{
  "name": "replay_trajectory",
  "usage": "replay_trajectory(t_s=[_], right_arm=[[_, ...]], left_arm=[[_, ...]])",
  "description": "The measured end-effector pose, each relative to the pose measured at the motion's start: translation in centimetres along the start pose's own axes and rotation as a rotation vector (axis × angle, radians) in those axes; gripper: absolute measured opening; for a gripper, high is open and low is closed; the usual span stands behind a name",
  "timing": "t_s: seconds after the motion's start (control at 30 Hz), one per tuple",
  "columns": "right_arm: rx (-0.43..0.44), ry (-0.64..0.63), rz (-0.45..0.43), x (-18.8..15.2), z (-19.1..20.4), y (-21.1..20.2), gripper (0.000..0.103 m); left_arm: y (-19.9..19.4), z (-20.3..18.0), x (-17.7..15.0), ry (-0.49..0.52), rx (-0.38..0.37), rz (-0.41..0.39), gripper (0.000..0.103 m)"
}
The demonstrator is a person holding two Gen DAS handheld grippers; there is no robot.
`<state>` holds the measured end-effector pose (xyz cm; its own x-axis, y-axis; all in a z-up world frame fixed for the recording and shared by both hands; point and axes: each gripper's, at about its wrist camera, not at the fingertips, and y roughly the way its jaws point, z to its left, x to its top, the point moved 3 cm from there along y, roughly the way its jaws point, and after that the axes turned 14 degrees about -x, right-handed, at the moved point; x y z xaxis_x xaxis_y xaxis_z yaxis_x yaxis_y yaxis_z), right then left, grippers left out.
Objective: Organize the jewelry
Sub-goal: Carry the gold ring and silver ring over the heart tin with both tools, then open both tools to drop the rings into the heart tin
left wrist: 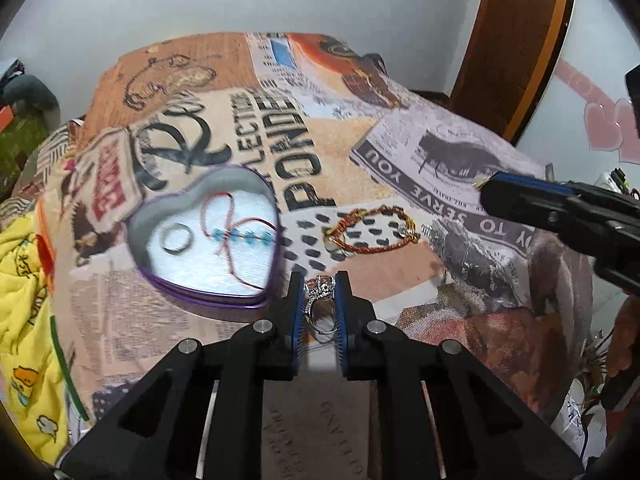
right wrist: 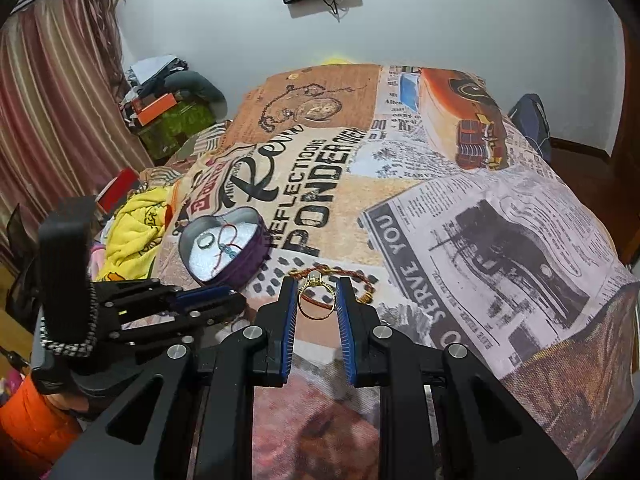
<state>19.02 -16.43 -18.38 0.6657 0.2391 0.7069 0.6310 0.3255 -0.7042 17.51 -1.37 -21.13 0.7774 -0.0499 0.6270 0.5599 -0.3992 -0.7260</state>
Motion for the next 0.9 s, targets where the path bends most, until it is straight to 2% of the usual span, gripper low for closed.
replay_trajectory(t_s=[0.4,0.63,0.9], right_arm=[[0.042,-0.025,-0.042,2.2,3.7,0.0,0.018],[0.066,-0.046,-0.054,3.4,6.2,0.4,0.018],[0.098,-0.074,-0.044,3.9,8.4,2.2,0.018]], left_arm=[[-5.9,2.1,1.3,0.012,0.053,-0.130,0.013],[-7.4,4.4,1.7,-0.014,0.069,-0.172,0.013],[-7.4,6.4,2.0,-0.035,0.067,-0.183,0.013]])
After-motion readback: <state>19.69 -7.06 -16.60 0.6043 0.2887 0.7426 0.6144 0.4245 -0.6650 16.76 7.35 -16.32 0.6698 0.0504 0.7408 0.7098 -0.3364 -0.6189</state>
